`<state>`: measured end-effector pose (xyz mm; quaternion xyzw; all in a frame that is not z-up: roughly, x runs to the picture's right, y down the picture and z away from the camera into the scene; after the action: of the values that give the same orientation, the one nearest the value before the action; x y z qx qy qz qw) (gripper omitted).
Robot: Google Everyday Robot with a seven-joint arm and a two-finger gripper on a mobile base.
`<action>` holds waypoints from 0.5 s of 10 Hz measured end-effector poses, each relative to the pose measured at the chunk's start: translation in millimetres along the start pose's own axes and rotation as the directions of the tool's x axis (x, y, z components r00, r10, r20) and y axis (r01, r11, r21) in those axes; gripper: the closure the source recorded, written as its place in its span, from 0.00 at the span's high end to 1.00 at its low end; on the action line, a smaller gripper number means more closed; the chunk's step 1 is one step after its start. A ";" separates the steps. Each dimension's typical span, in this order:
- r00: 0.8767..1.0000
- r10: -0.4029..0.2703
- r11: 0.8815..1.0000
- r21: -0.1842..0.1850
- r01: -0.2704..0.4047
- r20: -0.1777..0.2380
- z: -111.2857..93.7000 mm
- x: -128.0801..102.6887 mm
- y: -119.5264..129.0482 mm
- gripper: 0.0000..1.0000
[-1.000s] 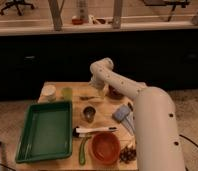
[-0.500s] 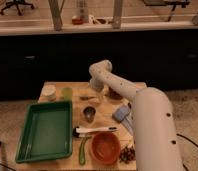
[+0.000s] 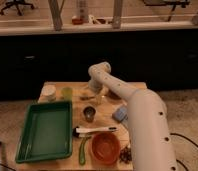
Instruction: Place fork in metal cup
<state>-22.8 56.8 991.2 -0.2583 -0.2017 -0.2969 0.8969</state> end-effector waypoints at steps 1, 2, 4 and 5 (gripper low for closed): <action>1.000 0.000 1.000 -0.004 0.000 0.001 1.9 -0.8 0.6 0.68; 1.000 0.001 1.000 -0.005 -0.001 0.001 0.3 -0.3 1.2 0.60; 1.000 0.004 1.000 -0.011 -0.004 0.001 -2.6 1.2 4.3 0.40; 1.000 0.006 1.000 -0.010 -0.006 0.000 -4.5 1.9 4.3 0.29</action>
<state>-17.7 56.4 987.1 -0.2634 -0.1997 -0.2951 0.8965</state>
